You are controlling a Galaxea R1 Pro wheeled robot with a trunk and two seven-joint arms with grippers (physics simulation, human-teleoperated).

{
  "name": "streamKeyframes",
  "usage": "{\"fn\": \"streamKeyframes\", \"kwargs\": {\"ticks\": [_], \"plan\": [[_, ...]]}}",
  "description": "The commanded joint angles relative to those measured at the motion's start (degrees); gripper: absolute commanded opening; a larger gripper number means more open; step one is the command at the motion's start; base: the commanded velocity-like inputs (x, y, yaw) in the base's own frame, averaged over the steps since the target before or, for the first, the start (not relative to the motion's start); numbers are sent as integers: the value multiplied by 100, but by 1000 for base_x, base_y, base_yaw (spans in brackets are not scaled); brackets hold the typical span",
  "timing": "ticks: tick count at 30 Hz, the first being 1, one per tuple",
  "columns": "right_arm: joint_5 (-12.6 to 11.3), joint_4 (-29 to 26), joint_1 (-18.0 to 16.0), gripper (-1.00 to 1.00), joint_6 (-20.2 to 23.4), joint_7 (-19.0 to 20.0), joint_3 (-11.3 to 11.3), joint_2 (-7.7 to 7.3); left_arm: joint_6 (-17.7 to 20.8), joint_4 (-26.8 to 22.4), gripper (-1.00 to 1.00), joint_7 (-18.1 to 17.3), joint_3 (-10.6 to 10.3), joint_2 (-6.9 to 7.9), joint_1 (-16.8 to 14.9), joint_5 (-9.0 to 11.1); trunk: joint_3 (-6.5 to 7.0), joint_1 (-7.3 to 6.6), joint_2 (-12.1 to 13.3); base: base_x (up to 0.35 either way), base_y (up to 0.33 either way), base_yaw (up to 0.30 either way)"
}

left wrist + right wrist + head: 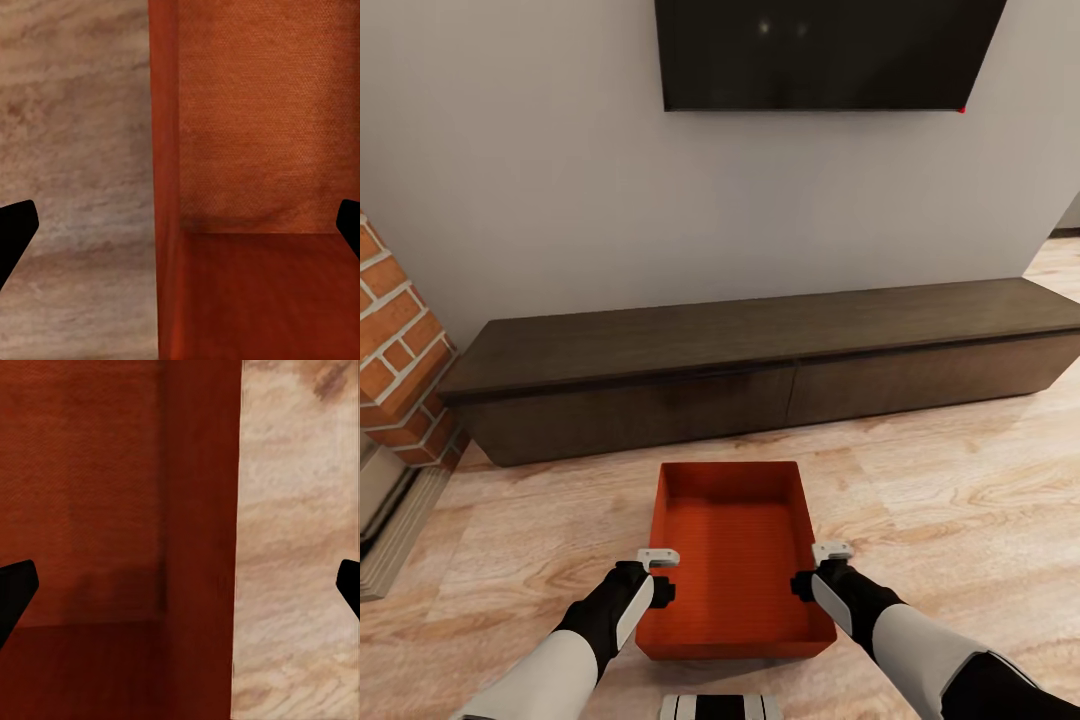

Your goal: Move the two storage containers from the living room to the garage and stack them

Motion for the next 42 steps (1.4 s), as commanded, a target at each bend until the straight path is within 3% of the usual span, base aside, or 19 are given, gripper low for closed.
{"fn": "streamKeyframes", "kwargs": {"ticks": [1, 9, 19, 28, 42], "plan": [[-54, -11, -3, 100, 25, -41, 48, -5, 25, -9, 100, 47, -45, 5, -1, 61, -4, -1, -2, 0, 0, 0], [-58, -11, -3, 100, 25, -41, 48, -119, 25, -9, 100, 45, -43, 5, -1, 62, -4, -1, -2, 0, 0, 0], [-61, -11, -3, 100, 25, -41, 48, -125, 25, -9, 100, 43, -37, 5, -1, 62, -4, -1, -2, 0, 0, 0], [-62, -11, -4, 100, 25, -41, 47, -125, 25, -9, 100, 46, -36, 5, -1, 62, -204, 22, -14, 0, 0, 0], [-62, -11, -3, 100, 25, -41, 48, -123, 25, -17, 100, 47, -38, 5, -1, 62, -204, 22, -14, 0, 0, 0]]}}
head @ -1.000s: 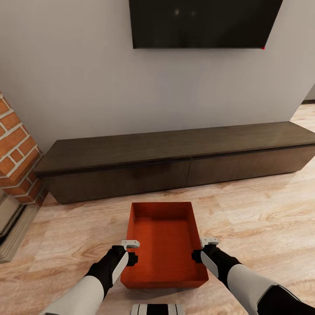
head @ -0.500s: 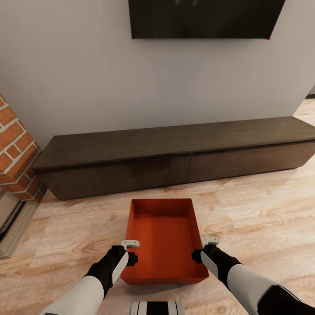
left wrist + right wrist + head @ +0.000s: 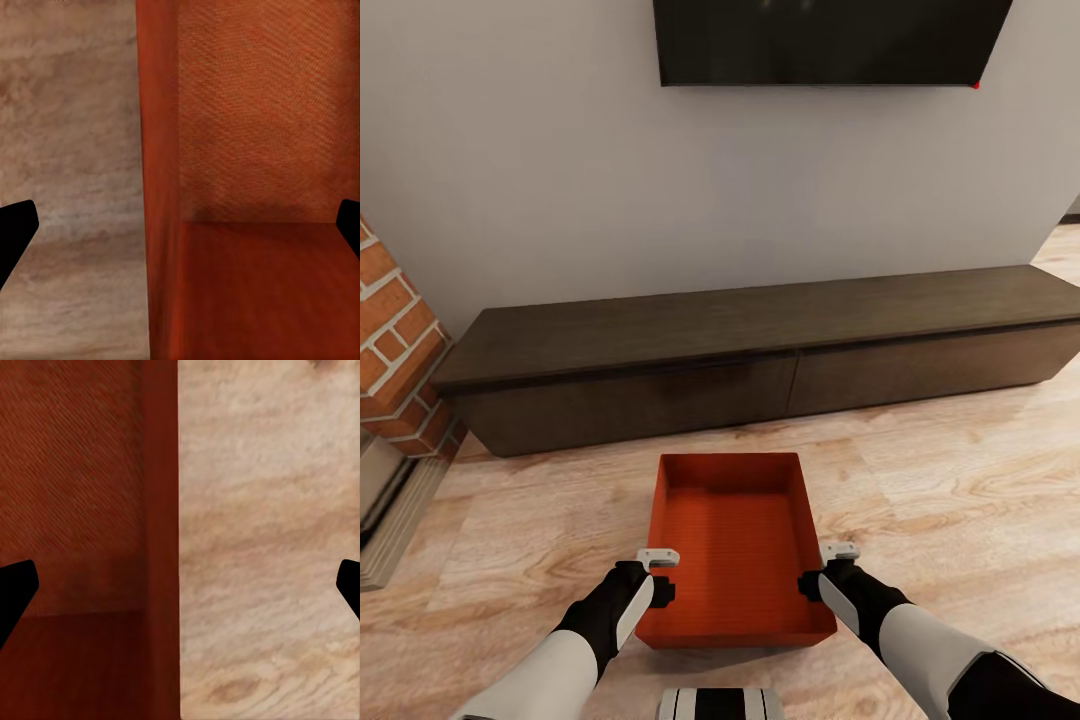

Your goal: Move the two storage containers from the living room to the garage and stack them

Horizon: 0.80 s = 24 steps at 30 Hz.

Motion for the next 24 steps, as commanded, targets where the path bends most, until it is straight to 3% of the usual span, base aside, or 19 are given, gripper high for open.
{"fn": "streamKeyframes", "kwargs": {"ticks": [1, 24], "plan": [[-54, -11, -3, 100, 25, -41, 48, -4, 25, -9, 100, 47, -43, 5, -1, 61, -4, -1, -2, 0, 0, 0], [-54, -11, -2, 100, 25, -41, 48, 1, 25, -10, 100, 46, -42, 14, -1, 62, -4, -1, -2, 0, 0, 0]]}}
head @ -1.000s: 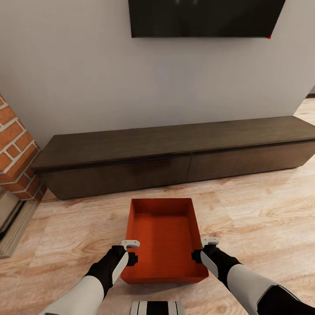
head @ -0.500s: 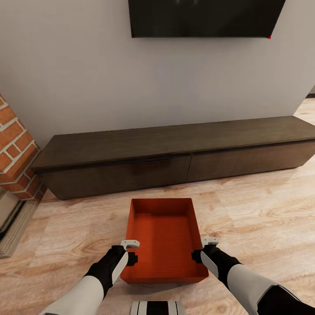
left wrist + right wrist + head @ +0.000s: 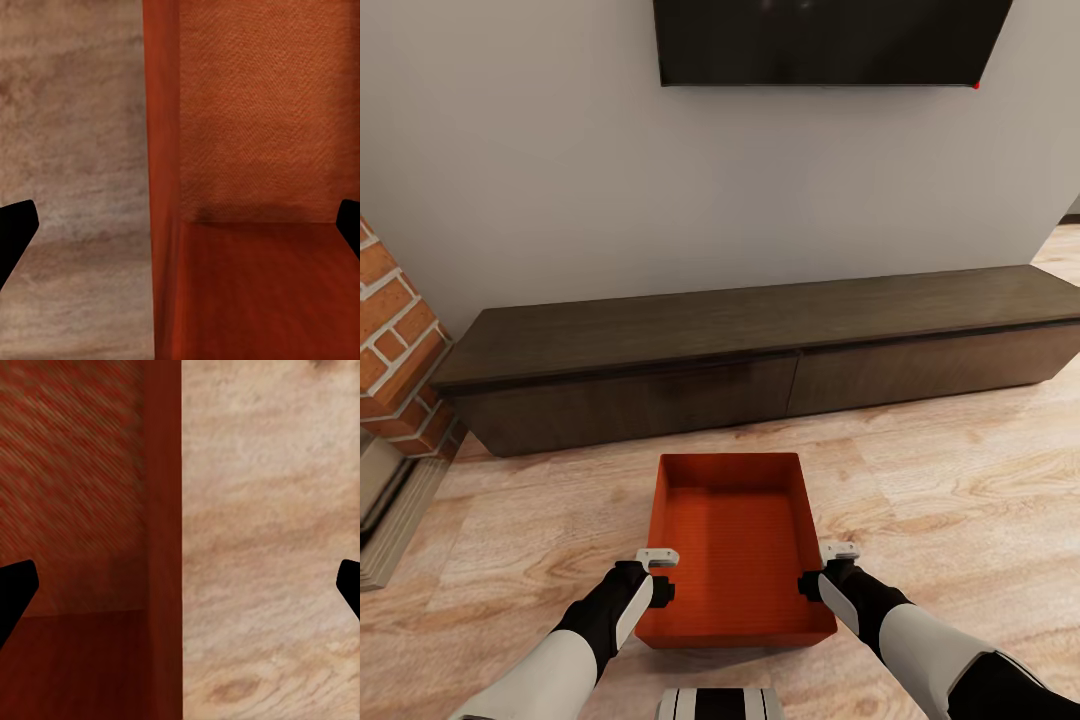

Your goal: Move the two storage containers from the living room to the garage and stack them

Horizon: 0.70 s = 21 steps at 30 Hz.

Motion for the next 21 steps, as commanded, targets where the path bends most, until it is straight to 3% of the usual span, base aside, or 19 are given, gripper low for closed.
{"fn": "streamKeyframes", "kwargs": {"ticks": [1, 7, 11, 21], "plan": [[-54, -11, -3, 100, 25, -41, 48, -3, 25, -9, 100, 47, -44, 5, -1, 61, -4, -1, -2, 0, 0, 0], [-54, -11, -3, 100, 25, -40, 48, -5, 25, -9, 100, 48, -44, 10, -1, 61, -4, -1, -2, 0, 0, 0], [-54, -11, -3, 100, 25, -41, 48, -7, 25, -9, 100, 47, -44, 6, -1, 62, -93, 9, -7, 0, 0, 0], [-54, -11, -3, 100, 25, -41, 48, -8, 25, -9, 100, 48, -44, 5, -1, 60, -93, 9, -7, 0, 0, 0]]}}
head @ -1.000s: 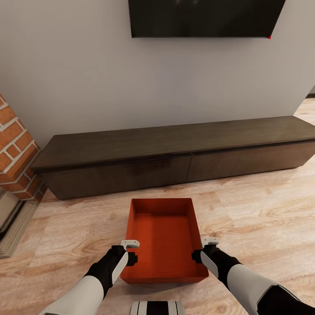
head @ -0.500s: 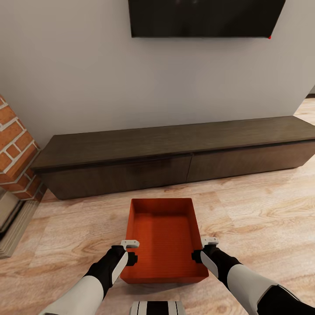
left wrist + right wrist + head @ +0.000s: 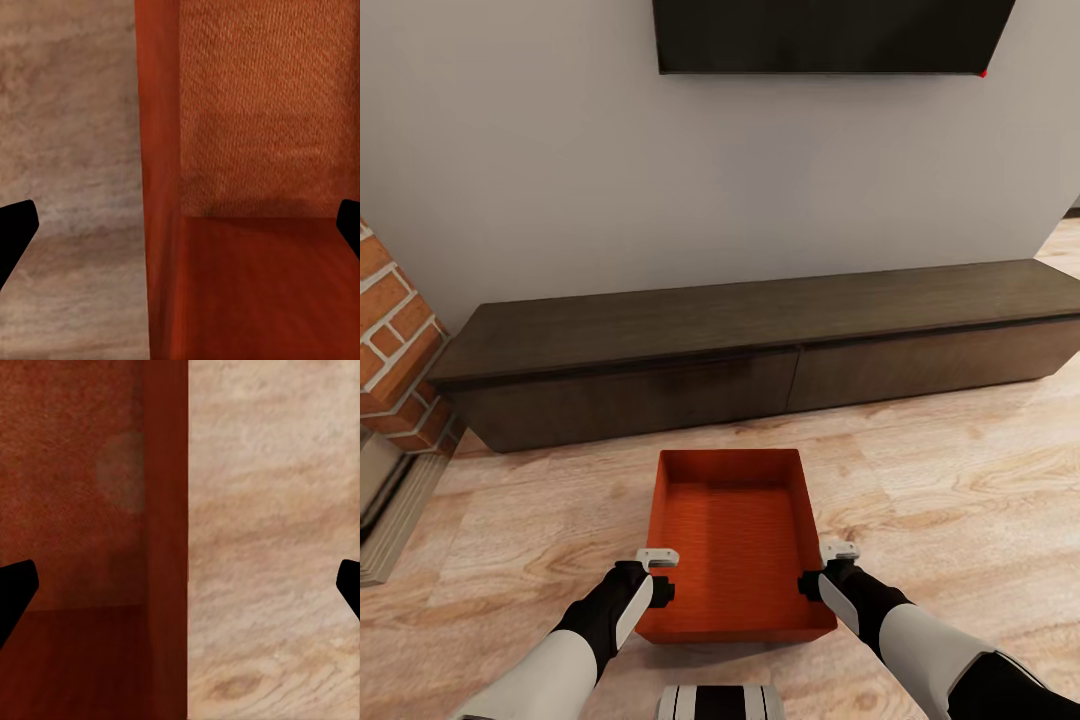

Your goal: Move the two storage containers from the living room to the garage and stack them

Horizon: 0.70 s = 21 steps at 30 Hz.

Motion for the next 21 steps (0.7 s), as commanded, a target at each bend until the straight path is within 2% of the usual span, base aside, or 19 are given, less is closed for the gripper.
{"fn": "streamKeyframes", "kwargs": {"ticks": [1, 17, 18, 21], "plan": [[-54, -11, -4, 100, 25, -41, 48, -2, 25, -9, 100, 47, -44, 5, -1, 61, -4, -1, -2, 0, 0, 0], [-50, -11, -3, 100, 21, -41, 48, 1, 31, 0, 100, 183, -43, 5, -1, 69, -4, -1, -2, 0, 0, 0], [-48, -11, -3, -100, 21, -41, 46, 2, 35, 5, -100, 183, -43, 5, -1, 69, -4, -1, -2, 0, 0, 0], [-47, -11, -3, -100, 24, -41, 48, 2, 49, 27, -100, 207, -42, -2, -1, 74, -4, -1, -2, 0, 0, 0]]}}
